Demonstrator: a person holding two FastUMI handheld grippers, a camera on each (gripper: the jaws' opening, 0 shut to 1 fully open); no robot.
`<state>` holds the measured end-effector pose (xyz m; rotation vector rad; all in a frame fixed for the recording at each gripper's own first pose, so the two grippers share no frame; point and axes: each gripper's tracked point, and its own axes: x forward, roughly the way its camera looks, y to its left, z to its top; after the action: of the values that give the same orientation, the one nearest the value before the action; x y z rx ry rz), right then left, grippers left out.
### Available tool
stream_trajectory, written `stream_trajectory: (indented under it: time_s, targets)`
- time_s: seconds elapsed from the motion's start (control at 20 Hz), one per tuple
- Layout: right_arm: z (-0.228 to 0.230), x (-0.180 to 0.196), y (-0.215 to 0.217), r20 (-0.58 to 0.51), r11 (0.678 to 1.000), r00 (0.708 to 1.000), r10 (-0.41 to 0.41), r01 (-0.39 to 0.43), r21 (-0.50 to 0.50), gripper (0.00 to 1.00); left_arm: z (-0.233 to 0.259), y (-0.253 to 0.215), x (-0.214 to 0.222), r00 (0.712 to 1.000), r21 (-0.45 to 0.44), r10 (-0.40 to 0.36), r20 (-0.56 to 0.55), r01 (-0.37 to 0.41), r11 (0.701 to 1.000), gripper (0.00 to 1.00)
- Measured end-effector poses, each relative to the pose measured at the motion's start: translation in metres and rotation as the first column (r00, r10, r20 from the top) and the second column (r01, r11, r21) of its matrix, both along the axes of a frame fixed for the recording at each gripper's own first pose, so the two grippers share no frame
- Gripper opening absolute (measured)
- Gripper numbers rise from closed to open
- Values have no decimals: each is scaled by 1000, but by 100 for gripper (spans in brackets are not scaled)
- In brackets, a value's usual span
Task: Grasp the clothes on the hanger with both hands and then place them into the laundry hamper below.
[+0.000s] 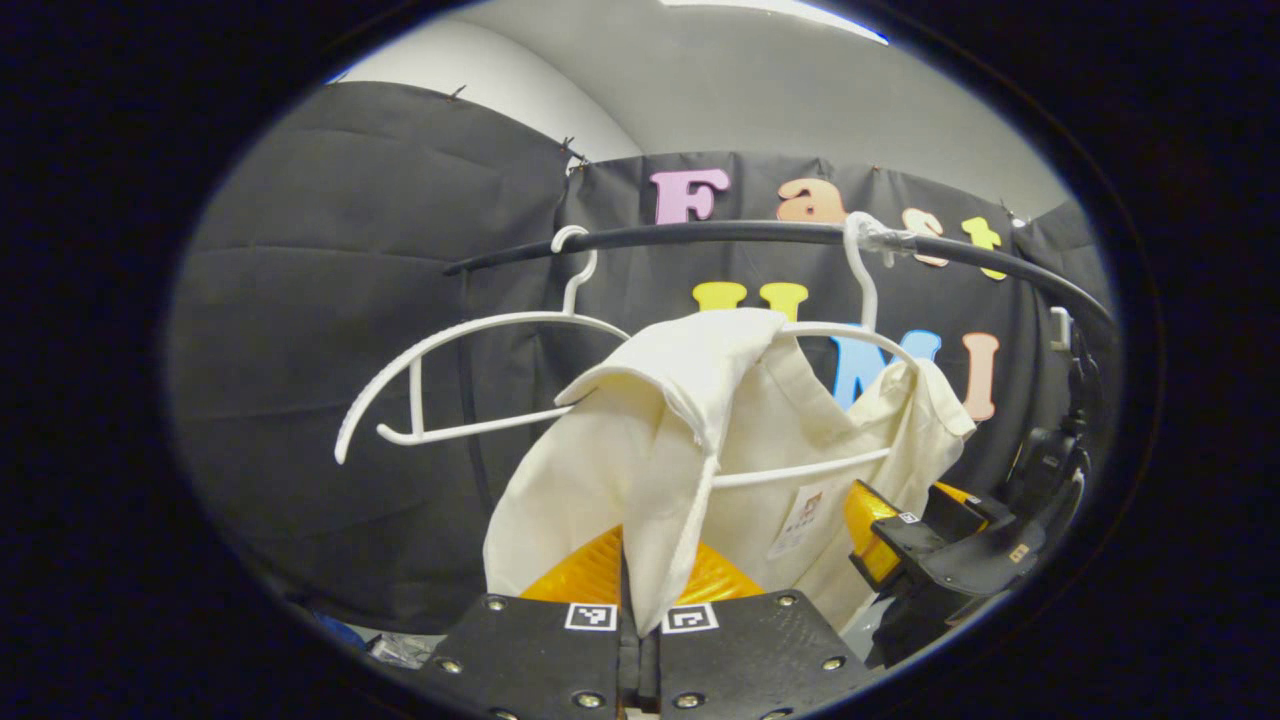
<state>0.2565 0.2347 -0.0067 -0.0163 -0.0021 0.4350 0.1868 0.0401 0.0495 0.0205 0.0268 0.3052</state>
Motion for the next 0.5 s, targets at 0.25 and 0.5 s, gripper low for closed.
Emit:
stream_trajectory:
  time_s: [0.25, 0.5]
  targets:
    - [0, 16, -13, 16, 1000, 999, -29, 29, -12, 61, 1, 5, -1, 1000, -1, -15, 1, 15, 1000, 1]
    - [14, 33, -35, 43, 999, 999, -18, 16, 36, 9, 0, 7, -6, 999, -23, -53, -9, 53, 998, 2]
